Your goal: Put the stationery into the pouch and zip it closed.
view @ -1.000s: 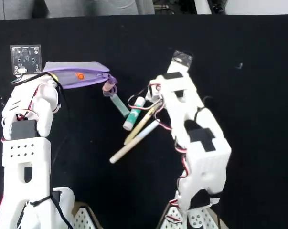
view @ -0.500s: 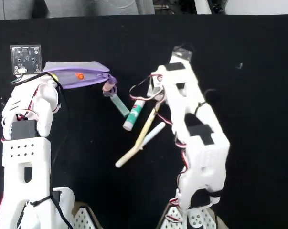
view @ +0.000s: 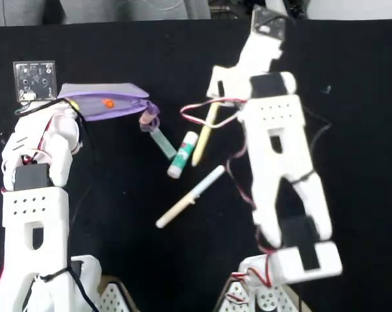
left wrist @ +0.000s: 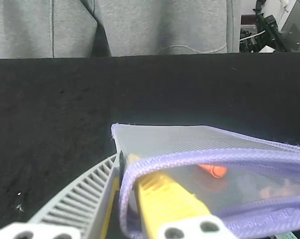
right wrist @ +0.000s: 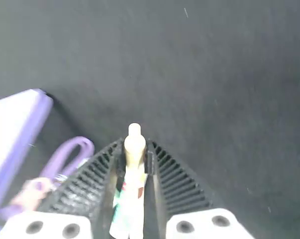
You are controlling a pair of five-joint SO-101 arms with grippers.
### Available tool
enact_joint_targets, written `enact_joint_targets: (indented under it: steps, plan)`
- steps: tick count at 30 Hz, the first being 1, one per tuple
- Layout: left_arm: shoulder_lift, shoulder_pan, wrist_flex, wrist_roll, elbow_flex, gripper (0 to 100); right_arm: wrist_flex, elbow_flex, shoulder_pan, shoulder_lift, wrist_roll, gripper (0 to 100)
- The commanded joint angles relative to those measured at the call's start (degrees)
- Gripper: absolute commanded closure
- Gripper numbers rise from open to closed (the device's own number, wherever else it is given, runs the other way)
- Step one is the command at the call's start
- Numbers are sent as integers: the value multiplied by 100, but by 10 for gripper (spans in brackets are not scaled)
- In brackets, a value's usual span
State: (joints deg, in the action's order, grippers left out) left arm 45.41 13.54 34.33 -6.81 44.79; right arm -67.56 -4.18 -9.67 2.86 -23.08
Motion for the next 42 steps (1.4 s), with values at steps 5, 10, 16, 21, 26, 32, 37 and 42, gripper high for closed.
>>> enact_joint_targets:
  steps: [5, 10, 16, 21, 26, 32, 37, 42]
  plan:
    - [79, -75, -132, 88, -40, 972, 422, -268, -440, 1402, 237, 987]
    - [79, -75, -132, 88, -31, 972, 501, -259, -536, 2079, 237, 987]
    - [79, -84, -132, 88, -31, 972, 923, 365, -1099, 2914, 738, 987]
    - [79, -330, -105, 88, -13, 972, 2488, 2026, -1407, 3969, 1108, 987]
    - [79, -435, -114, 88, 31, 972, 4202, 3723, -1591, 5130, 1521, 987]
    - [79, -435, -132, 88, 31, 972, 5327, 4840, -1934, 6141, 1600, 987]
    - [79, -444, -141, 88, 31, 972, 5829, 5288, -2365, 6457, 1600, 987]
    - [79, -444, -123, 88, 31, 972, 6558, 5789, -2593, 6457, 1609, 987]
